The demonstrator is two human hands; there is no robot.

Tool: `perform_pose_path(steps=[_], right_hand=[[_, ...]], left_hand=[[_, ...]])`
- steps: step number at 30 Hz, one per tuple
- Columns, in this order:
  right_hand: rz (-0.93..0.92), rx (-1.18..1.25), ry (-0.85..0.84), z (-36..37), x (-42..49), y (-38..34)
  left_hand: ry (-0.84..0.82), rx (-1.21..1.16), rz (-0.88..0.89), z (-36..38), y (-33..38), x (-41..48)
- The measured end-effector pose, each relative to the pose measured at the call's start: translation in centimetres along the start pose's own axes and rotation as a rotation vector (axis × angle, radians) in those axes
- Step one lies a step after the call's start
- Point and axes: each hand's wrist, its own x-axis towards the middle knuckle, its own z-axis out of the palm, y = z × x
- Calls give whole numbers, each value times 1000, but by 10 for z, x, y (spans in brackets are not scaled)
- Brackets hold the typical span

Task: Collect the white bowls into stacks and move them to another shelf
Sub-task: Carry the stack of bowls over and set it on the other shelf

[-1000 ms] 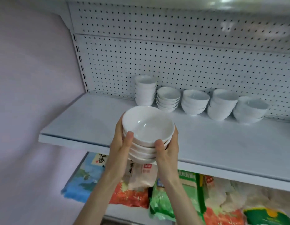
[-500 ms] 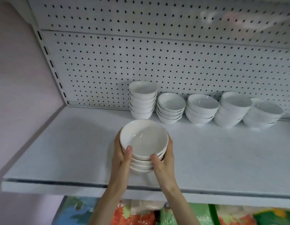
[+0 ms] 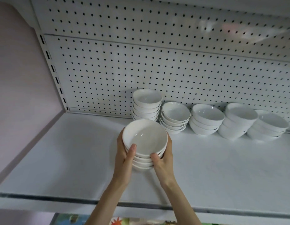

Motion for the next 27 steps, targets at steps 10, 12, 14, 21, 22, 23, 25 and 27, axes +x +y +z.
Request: perform_pose_path(steps=[10, 12, 14, 21, 22, 23, 25, 27], right_hand=[[42, 9, -105, -7, 25, 2], [73, 1, -139, -10, 23, -1], [101, -27, -183, -14, 21, -6], [122, -204, -251, -41, 23, -24], [91, -250, -247, -48, 26, -30], [45, -304, -264, -55, 30, -37], [-90, -457, -347, -69, 38, -57], [-298, -652, -473, -72, 45, -80]], left_hand=[[-51, 56, -26, 3, -2, 25], [-68, 83, -49, 2, 3, 22], [-88, 118, -82, 1, 9, 18], [-46, 204, -237, -1, 36, -1], [-45, 244, -243, -1, 41, -5], [-39, 320, -251, -3, 47, -9], [-39, 505, -224, -11, 63, -18], [7, 645, -167, -24, 84, -30]])
